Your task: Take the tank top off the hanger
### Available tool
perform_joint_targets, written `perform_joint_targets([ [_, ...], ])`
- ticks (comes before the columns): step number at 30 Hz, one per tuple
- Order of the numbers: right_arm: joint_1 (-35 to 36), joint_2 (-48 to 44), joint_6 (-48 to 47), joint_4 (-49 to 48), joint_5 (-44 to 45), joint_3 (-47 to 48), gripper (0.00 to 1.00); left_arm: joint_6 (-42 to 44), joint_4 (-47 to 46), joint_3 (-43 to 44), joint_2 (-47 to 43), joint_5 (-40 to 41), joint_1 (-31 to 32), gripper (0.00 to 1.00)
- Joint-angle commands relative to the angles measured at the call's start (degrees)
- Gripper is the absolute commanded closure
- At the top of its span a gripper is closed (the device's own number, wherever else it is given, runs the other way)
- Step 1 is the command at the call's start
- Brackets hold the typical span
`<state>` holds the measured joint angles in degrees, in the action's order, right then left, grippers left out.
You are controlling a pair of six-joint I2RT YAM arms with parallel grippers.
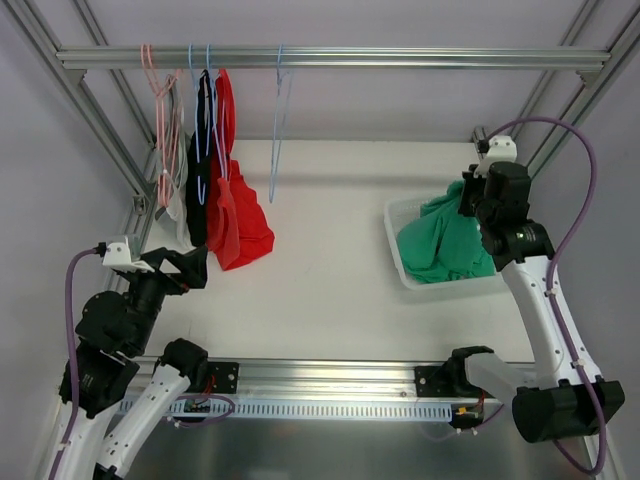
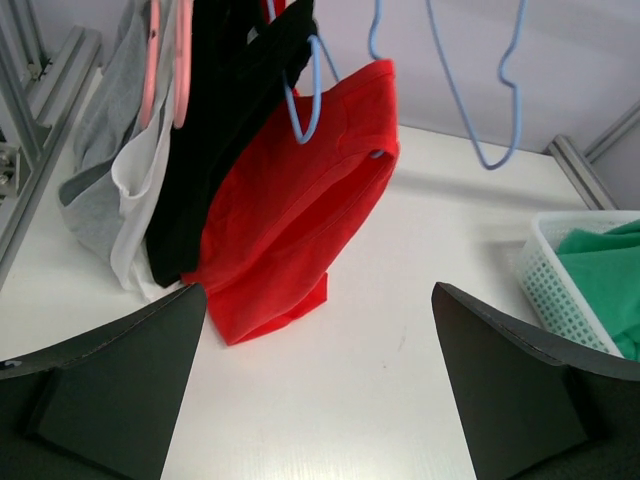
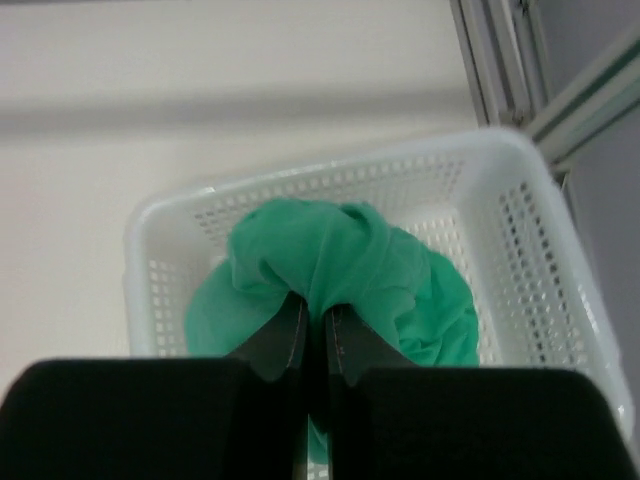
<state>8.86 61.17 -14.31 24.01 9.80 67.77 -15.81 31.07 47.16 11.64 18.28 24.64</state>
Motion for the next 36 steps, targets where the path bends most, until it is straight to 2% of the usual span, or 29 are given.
perform_joint_targets([
  [1,-3.7,-2.2,9.6,-11.1,-0.6,-8.9,1.00,0.5,-1.7,7.1,3.8,-3.6,-0.4,0.01],
  [5,-6.5,1.1,13.9,-11.7,-1.6,-14.1,1.00,0.3,-0.2,16.5,10.9,-6.3,-0.4,0.01],
  [8,-8.6,2.9,17.1,-8.8,-0.1,-13.4,0.93,0.7,1.3,24.2,17.5,-7.0,-0.4,0.01],
  [11,-10.8,2.9,19.8,-0.8,5.2,-8.8,0.01,1.8,4.3,32.2,25.3,-7.4,-0.4,0.01],
  [14,-11.1,0.6,17.9,7.9,6.6,-2.6,0.01,3.9,8.3,40.0,33.7,-7.4,-0.4,0.01],
  [18,-11.1,-7.0,15.2,9.5,3.5,0.5,0.01,6.4,13.3,49.1,43.5,-6.5,-0.4,0.01],
  [21,-11.1,-12.5,12.5,7.7,-9.0,0.8,0.01,8.2,17.9,57.5,53.5,-5.4,-0.4,0.01],
  [23,-11.1,-14.5,12.7,6.6,-23.0,1.0,0.01,9.4,19.6,63.6,57.8,-4.0,-0.4,0.01],
  [25,-11.1,-15.3,13.9,6.0,-31.9,0.8,0.01,10.1,20.6,65.8,60.1,-3.1,-0.4,0.01],
  [28,-11.1,-16.5,16.6,5.0,-36.3,-0.7,0.00,11.6,21.7,68.3,63.6,-1.3,-0.6,0.02],
  [29,-11.1,-16.7,17.1,4.3,-38.1,-1.3,0.01,11.9,21.7,68.5,64.3,-1.3,-1.1,0.04],
  [30,-11.1,-17.0,17.6,4.0,-39.0,-2.3,0.01,11.9,21.8,68.9,65.7,-1.7,-1.5,0.11],
  [33,-11.1,-17.4,18.3,3.8,-41.7,-2.9,0.00,10.8,21.8,69.1,68.2,-3.3,-4.5,0.25],
  [36,-11.1,-17.9,18.5,3.3,-42.1,-3.3,0.01,10.2,21.7,69.7,70.8,-4.1,-5.7,0.27],
])
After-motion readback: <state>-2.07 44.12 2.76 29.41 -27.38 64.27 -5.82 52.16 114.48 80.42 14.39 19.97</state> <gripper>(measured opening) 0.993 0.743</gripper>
